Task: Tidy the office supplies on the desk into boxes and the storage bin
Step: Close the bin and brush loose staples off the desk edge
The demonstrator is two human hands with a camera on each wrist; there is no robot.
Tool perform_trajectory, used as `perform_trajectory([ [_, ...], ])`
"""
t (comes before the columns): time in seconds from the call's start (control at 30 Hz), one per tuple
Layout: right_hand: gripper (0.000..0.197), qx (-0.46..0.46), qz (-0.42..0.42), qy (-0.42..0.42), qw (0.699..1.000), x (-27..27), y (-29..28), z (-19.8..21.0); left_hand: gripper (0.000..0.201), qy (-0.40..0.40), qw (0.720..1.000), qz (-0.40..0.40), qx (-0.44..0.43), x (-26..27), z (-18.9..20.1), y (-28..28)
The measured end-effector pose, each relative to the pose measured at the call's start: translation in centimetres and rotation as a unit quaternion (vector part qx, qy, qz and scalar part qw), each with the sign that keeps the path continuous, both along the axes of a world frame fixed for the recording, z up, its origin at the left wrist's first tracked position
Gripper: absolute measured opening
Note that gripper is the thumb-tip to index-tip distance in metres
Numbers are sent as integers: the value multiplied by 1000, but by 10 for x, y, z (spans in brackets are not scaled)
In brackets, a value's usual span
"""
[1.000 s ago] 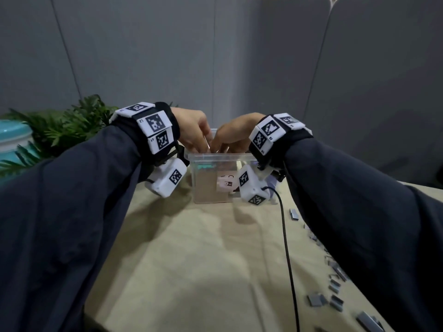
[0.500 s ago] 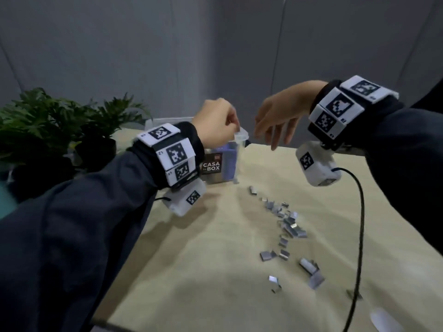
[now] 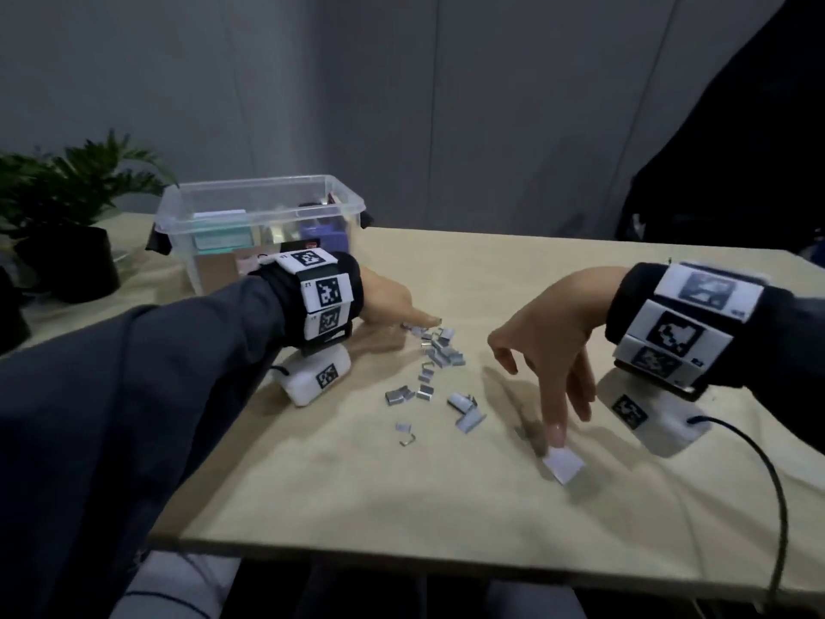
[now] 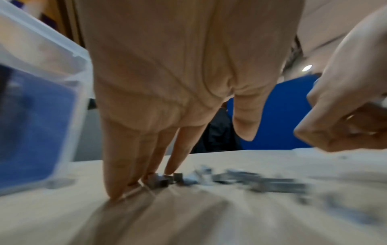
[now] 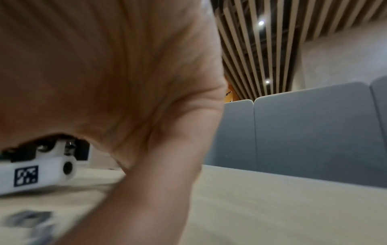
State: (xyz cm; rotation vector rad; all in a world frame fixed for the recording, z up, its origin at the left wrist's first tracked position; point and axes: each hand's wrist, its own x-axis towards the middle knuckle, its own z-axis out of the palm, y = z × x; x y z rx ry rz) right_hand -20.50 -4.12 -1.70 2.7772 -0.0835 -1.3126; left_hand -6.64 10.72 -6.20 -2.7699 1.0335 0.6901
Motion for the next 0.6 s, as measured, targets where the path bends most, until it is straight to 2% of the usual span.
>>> perform_trajectory([
  [0.2,56,73,-14,-45,996,-12,0,-20,43,23,996,-88,-2,-36,-4,12],
  [0.27,47,114,-28,-48,992,-2,1,-28,56,34,996,-80,-17,-49,3,21],
  [0.37,29,176,-48,-92,979,15,5,-32,101,6,999,-34,8,-60,13,38],
  [0.4,32,189,-49,-122,973,20,6,-31,120,-8,999,-10,34,-61,15,42],
  [0.43,41,196,-50,-151,967,25,6,-29,130,-15,998,7,54,-62,16,46],
  [0.47,55,195,-53,-172,964,30,5,-27,130,-15,998,17,62,-65,17,47],
  [0.53,86,166,-53,-186,967,38,0,-25,118,-19,998,31,55,-70,13,45],
  [0.6,110,142,-49,-184,971,47,-5,-28,103,-25,999,37,22,-72,5,40],
])
